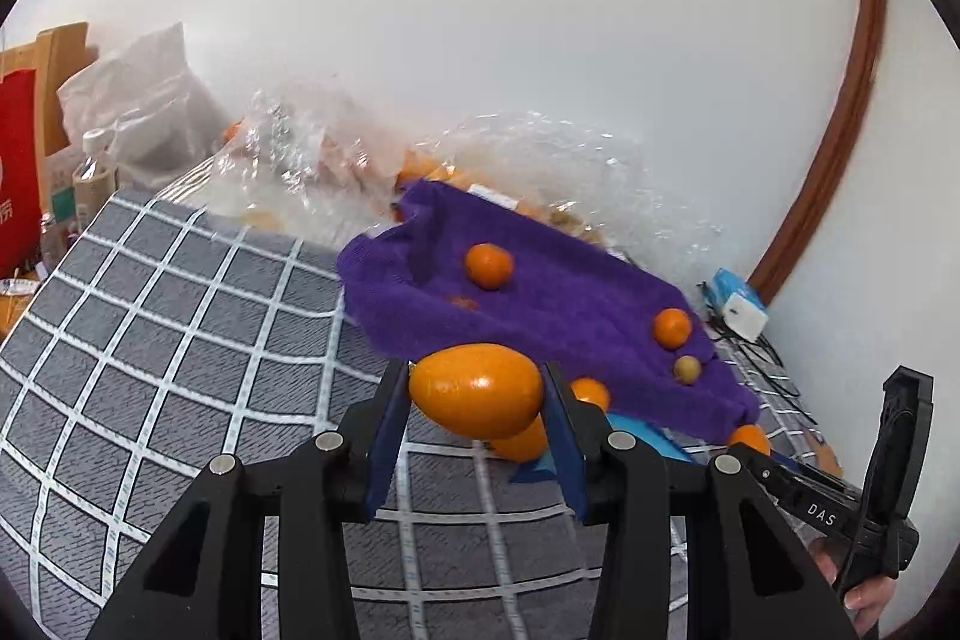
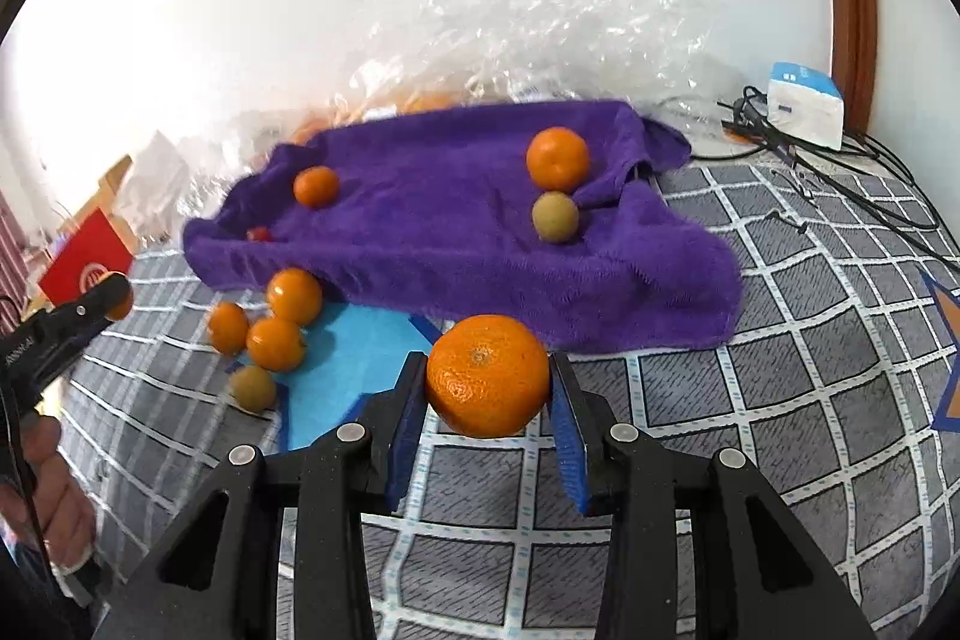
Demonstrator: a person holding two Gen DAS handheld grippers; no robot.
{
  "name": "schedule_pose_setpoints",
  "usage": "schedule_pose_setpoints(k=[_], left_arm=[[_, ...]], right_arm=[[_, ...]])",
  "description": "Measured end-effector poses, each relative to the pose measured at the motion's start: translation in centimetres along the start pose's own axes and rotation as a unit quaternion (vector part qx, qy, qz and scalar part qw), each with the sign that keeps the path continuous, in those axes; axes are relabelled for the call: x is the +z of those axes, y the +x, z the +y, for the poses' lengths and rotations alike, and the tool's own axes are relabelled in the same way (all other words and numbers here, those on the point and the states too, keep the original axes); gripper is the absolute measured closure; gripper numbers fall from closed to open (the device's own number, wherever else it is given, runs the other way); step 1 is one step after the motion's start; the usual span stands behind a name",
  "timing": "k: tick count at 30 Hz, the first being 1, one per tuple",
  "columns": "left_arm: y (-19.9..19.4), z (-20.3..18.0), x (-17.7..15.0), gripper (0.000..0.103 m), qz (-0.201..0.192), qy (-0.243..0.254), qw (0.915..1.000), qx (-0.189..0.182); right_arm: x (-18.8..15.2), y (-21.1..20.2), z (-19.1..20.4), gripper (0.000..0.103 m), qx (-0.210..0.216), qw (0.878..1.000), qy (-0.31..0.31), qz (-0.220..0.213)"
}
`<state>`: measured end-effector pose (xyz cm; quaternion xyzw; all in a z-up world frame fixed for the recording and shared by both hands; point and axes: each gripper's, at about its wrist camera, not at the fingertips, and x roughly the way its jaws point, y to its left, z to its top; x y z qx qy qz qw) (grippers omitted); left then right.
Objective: Organize fruits
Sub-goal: 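Lift both held oranges and carry them over the purple towel, then lower both oranges onto the purple towel and open both tools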
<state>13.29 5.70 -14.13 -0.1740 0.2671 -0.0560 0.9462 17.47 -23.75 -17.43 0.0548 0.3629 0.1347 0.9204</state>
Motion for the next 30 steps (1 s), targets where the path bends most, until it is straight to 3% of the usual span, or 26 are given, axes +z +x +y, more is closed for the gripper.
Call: schedule_pose_setpoints(k=[5, 8, 17, 21, 25, 30], left_arm=[[-0.2, -1.4, 2.0, 0.061, 0.001, 0.024, 0.9997, -0.009], [0.6, -2.1, 4.0, 0.061, 0.001, 0.037, 0.9993, 0.006], [5.9, -2.3, 8.9, 0.061, 0.002, 0.03, 0.9991, 0.03], [9.8, -2.5, 9.1, 0.061, 0.007, 0.044, 0.9977, 0.051], [11.8, -1.1, 7.7, 0.061, 0.02, 0.022, 0.9991, 0.031], [12.9, 0.2, 6.9, 0.061, 0.031, 0.008, 0.999, 0.032]], right_arm=[[2.4, -1.6, 0.6, 0.064, -0.004, 1.0, -0.012, -0.024], [4.6, -1.4, 0.7, 0.064, -0.008, 0.999, -0.01, -0.033], [10.8, 2.5, 1.4, 0.064, -0.027, 0.998, -0.017, -0.047], [11.7, 4.9, 1.1, 0.064, -0.032, 0.998, -0.003, -0.046], [10.8, 7.4, 1.0, 0.064, -0.051, 0.998, -0.012, -0.031], [10.1, 9.1, 1.4, 0.064, -0.058, 0.998, -0.022, -0.008]])
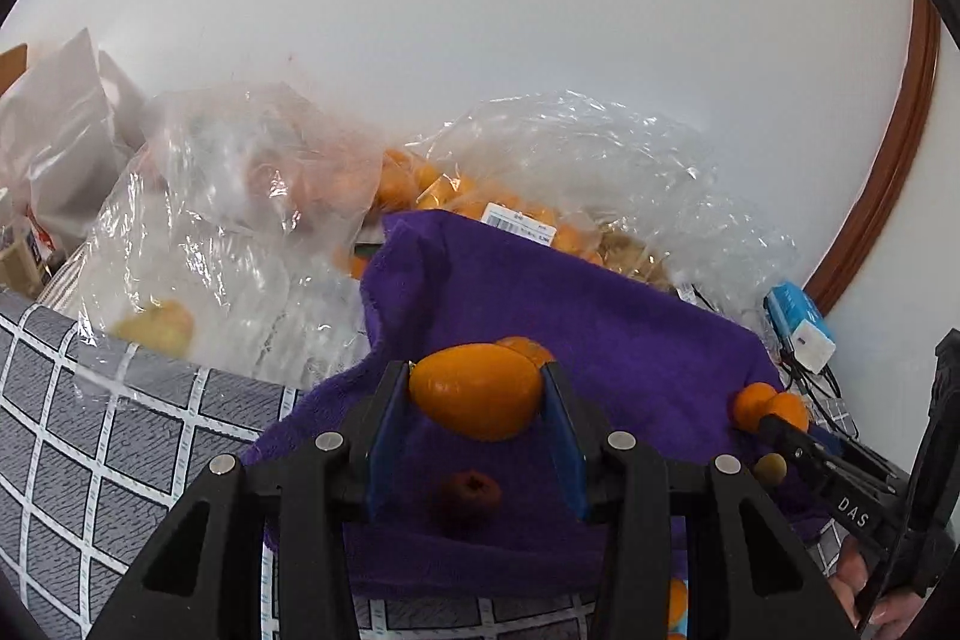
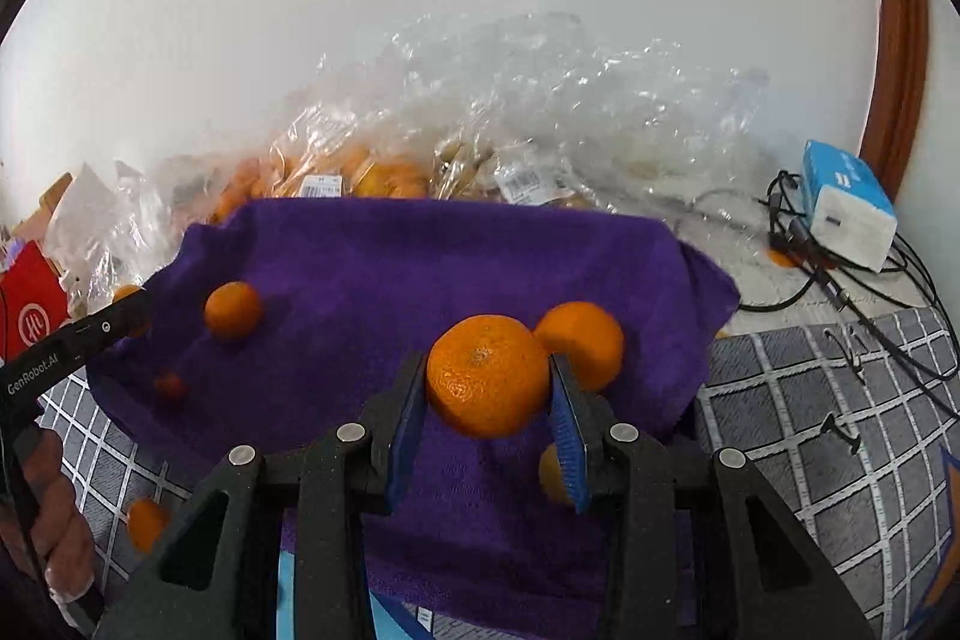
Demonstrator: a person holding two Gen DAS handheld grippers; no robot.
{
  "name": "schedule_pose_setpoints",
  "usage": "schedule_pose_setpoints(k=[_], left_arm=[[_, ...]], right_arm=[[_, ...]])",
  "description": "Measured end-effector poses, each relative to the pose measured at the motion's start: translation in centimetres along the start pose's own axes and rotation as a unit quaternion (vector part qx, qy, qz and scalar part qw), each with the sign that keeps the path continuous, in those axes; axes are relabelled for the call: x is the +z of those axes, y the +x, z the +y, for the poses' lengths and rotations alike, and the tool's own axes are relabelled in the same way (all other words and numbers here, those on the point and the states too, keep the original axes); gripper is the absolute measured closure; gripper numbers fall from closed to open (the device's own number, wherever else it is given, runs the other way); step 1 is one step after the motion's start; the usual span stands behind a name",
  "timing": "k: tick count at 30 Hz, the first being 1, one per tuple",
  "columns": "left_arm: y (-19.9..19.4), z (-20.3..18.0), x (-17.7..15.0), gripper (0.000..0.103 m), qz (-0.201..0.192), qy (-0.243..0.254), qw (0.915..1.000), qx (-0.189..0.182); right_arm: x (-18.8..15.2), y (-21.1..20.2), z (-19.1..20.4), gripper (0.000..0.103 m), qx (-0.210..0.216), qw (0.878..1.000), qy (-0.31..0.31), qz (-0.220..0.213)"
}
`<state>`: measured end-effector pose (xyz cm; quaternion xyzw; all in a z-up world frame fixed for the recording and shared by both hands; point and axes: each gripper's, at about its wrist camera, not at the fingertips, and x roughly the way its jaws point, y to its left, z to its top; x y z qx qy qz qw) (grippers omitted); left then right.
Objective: Organize fruits
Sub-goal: 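Lower both oranges onto the purple towel and open both tools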
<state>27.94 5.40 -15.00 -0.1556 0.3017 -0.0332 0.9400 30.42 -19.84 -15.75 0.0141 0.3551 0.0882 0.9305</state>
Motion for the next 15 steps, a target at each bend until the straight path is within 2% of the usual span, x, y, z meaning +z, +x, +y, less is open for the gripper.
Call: schedule_pose_setpoints(k=[7, 15], left_arm=[[0.6, 0.1, -0.3, 0.061, -0.006, -0.006, 1.0, 0.001], [1.0, -0.5, -0.6, 0.061, -0.005, 0.013, 0.9999, 0.009]], right_arm=[[-0.6, 1.2, 0.8, 0.064, -0.002, 1.0, -0.012, 0.008], [-1.4, 2.1, 1.5, 0.064, -0.008, 0.999, -0.026, 0.028]])
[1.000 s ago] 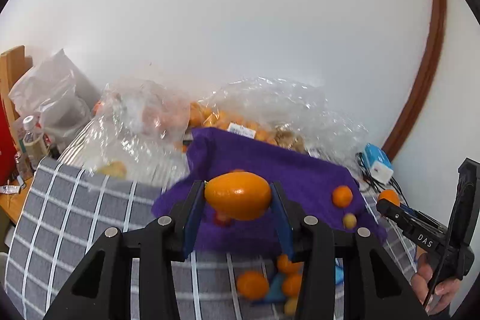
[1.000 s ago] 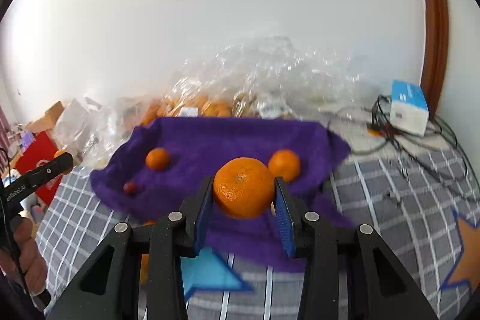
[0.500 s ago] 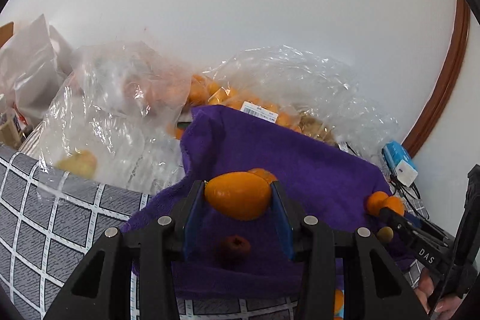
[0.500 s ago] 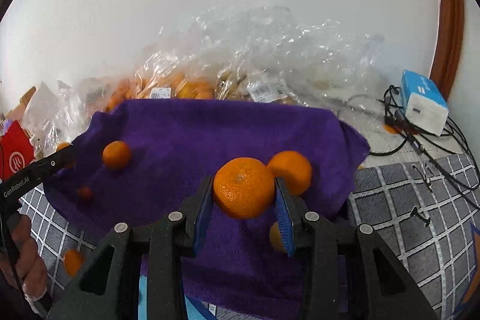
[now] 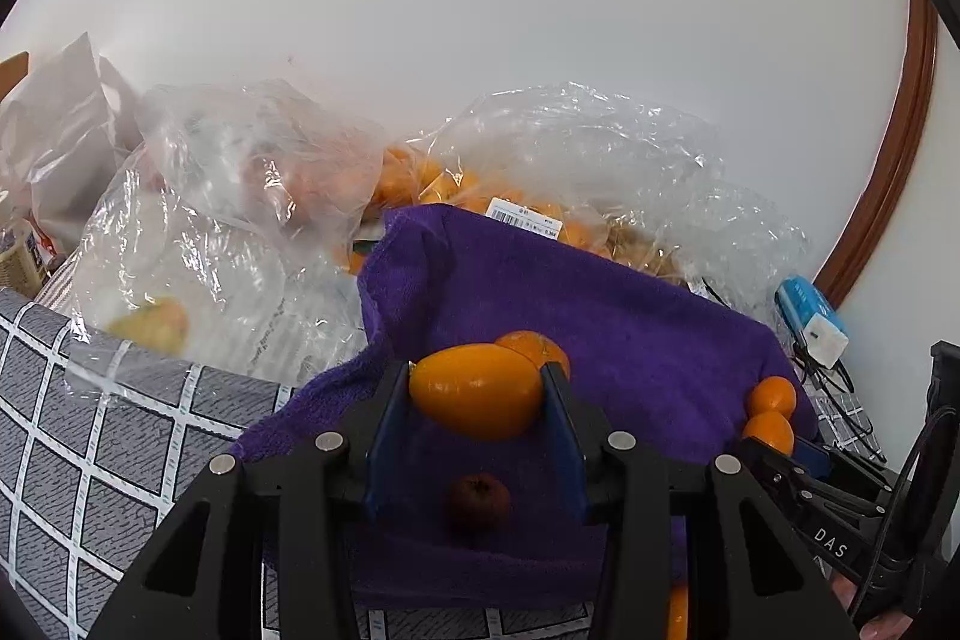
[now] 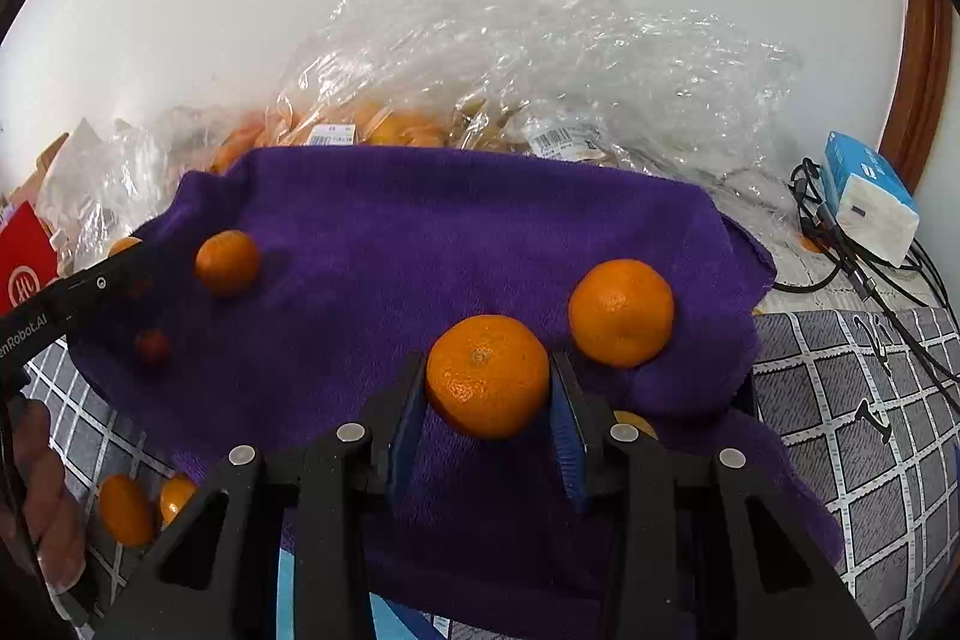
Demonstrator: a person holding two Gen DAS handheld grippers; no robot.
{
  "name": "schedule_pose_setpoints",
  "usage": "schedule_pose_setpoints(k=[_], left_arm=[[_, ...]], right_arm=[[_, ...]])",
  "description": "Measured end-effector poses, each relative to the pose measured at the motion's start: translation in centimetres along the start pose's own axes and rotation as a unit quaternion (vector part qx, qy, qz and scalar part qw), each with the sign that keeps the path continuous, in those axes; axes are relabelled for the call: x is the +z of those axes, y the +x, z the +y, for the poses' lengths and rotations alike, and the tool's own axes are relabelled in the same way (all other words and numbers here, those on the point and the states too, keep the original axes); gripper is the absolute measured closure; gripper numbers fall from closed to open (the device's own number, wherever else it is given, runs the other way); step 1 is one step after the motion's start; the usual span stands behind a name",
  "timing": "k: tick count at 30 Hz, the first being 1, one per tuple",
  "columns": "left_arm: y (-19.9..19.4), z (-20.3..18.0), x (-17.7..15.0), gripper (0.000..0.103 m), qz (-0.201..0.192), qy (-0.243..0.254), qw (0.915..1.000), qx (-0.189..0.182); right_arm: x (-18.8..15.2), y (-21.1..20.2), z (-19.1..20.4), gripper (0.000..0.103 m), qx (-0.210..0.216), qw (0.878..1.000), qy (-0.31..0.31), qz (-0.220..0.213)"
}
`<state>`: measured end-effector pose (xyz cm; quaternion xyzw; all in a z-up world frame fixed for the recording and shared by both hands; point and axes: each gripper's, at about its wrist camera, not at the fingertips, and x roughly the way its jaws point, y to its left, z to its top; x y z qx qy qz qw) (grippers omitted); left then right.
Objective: Organize fruits
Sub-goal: 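Lower both oranges onto the purple towel and open both tools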
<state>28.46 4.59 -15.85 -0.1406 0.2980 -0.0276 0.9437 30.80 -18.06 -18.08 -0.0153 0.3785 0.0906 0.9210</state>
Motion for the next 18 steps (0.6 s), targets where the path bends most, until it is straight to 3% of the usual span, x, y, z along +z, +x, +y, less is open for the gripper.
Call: schedule_pose_setpoints(k=[18], left_arm=[[1.1, -0.4, -0.2, 0.061, 0.03, 0.015, 0.9993, 0.015]], right_arm=[[-0.7, 0.1, -0.1, 0.064, -0.004, 1.0, 0.0, 0.015]])
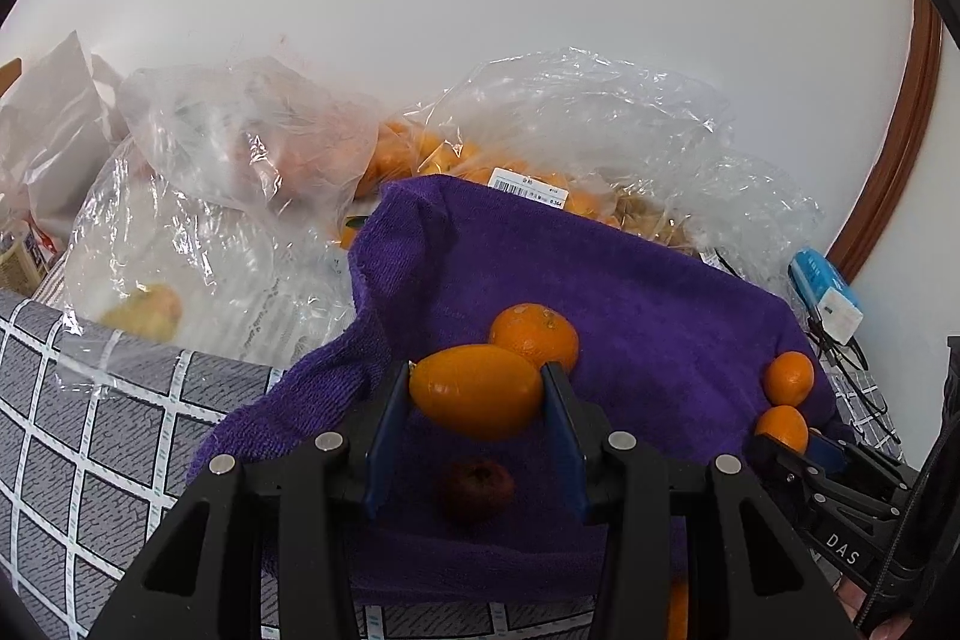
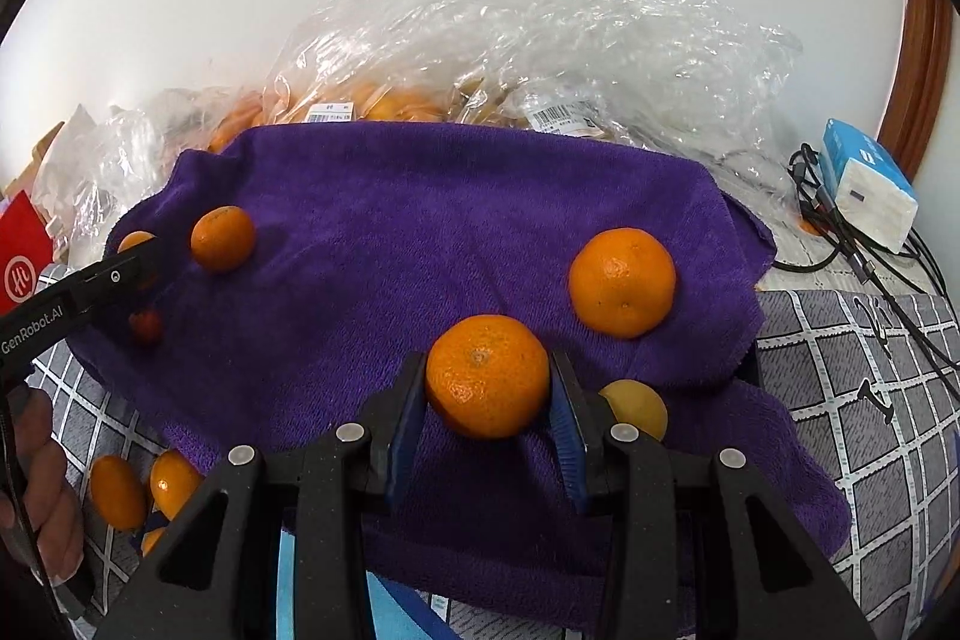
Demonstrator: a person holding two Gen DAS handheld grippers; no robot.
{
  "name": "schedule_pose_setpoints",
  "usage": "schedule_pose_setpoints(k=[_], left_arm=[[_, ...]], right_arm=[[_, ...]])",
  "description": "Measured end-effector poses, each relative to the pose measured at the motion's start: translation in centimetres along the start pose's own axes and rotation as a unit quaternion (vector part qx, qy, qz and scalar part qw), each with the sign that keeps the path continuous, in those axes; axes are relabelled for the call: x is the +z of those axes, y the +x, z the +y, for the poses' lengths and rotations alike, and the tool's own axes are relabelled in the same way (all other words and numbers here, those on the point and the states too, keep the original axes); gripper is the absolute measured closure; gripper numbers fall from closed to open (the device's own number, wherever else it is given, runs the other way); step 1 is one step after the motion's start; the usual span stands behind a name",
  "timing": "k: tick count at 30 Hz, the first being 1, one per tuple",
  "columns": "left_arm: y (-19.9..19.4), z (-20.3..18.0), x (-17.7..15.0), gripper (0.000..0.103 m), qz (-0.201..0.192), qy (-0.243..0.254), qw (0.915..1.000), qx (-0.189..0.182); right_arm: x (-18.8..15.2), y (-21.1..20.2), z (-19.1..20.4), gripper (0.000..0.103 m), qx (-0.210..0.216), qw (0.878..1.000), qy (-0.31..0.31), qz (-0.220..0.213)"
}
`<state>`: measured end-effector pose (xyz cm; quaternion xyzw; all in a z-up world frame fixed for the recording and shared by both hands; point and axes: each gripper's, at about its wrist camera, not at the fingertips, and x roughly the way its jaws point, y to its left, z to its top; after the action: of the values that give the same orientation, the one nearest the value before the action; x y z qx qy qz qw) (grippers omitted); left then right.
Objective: Organize fruits
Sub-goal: 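Lower both oranges onto the purple towel and open both tools, then withdraw both tools to the blue star and grasp an orange with the right tool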
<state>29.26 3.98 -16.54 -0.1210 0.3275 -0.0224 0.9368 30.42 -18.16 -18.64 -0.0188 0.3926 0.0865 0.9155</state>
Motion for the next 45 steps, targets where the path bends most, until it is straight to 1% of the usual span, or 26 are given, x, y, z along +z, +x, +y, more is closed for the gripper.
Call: schedule_pose_setpoints(k=[5, 7, 9, 12, 18, 20, 23, 26, 27, 29, 32, 33, 35, 36, 37, 38, 39, 40, 43, 45], left_arm=[[0.3, -0.2, 0.0, 0.061, 0.006, 0.009, 0.9999, 0.007], [0.4, -0.2, 0.0, 0.061, 0.007, 0.01, 0.9999, 0.008], [0.4, -0.2, 0.0, 0.061, 0.007, 0.01, 0.9999, 0.009], [0.5, -0.2, 0.0, 0.061, 0.007, 0.01, 0.9999, 0.009], [0.4, -0.2, 0.0, 0.061, 0.004, 0.012, 0.9999, 0.009], [0.1, -0.1, 0.0, 0.055, -0.001, 0.011, 0.9999, 0.008], [-0.3, -0.2, 0.0, 0.051, -0.011, 0.014, 0.9998, 0.01], [-0.7, -0.2, 0.1, 0.051, -0.019, 0.016, 0.9996, 0.013], [-0.9, -0.1, 0.1, 0.051, -0.022, 0.017, 0.9995, 0.015], [-1.3, -0.1, 0.2, 0.05, -0.03, 0.015, 0.9992, 0.02], [-2.1, 0.2, 0.3, 0.05, -0.048, 0.011, 0.9985, 0.025], [-2.3, 0.2, 0.3, 0.05, -0.052, 0.011, 0.9982, 0.027], [-3.2, 0.2, 0.5, 0.05, -0.062, 0.016, 0.9974, 0.032], [-3.7, 0.2, 0.6, 0.05, -0.07, 0.019, 0.9967, 0.036], [-4.5, 0.2, 0.8, 0.05, -0.081, 0.021, 0.9957, 0.04], [-5.2, 0.2, 1.1, 0.05, -0.089, 0.022, 0.9948, 0.044], [-5.9, 0.2, 1.3, 0.05, -0.092, 0.026, 0.9939, 0.055], [-6.4, 0.2, 1.4, 0.05, -0.089, 0.03, 0.9938, 0.06], [-8.2, 0.6, 0.7, 0.05, -0.077, 0.035, 0.9949, 0.055], [-9.2, 1.1, -0.5, 0.05, -0.067, 0.05, 0.994, 0.07]], right_arm=[[-0.1, -0.2, 0.0, 0.062, -0.002, 1.0, 0.001, -0.001], [0.0, -0.2, -0.2, 0.056, 0.001, 1.0, 0.005, -0.001], [0.1, -0.4, -0.4, 0.055, 0.005, 1.0, 0.011, -0.005], [0.1, -0.8, -0.7, 0.05, 0.008, 1.0, 0.019, -0.012], [0.2, -1.2, -0.9, 0.046, 0.008, 1.0, 0.022, -0.018], [0.2, -1.3, -0.9, 0.046, 0.009, 1.0, 0.023, -0.019], [0.3, -2.0, -1.0, 0.046, 0.01, 0.999, 0.026, -0.03], [0.5, -3.1, -0.9, 0.046, 0.006, 0.998, 0.018, -0.052], [0.6, -3.5, -1.0, 0.046, -0.002, 0.998, 0.017, -0.06], [0.7, -4.4, -1.2, 0.046, -0.008, 0.998, 0.024, -0.066], [0.6, -6.2, -1.6, 0.046, -0.002, 0.997, 0.042, -0.069], [0.5, -6.8, -1.6, 0.046, -0.007, 0.996, 0.043, -0.073], [0.2, -8.5, -1.5, 0.046, -0.039, 0.995, 0.042, -0.085], [0.0, -9.3, -1.3, 0.046, -0.051, 0.994, 0.039, -0.084], [-0.1, -9.8, -1.1, 0.046, -0.051, 0.995, 0.037, -0.08], [-0.3, -10.5, -0.9, 0.046, -0.046, 0.996, 0.034, -0.073], [-0.5, -11.1, -0.7, 0.046, -0.038, 0.996, 0.031, -0.068], [-0.8, -11.4, -0.4, 0.046, -0.029, 0.997, 0.028, -0.063], [-2.0, -12.2, 0.8, 0.045, 0.007, 0.999, 0.017, -0.05], [-3.0, -12.0, 1.9, 0.045, 0.025, 0.999, 0.014, -0.046]])
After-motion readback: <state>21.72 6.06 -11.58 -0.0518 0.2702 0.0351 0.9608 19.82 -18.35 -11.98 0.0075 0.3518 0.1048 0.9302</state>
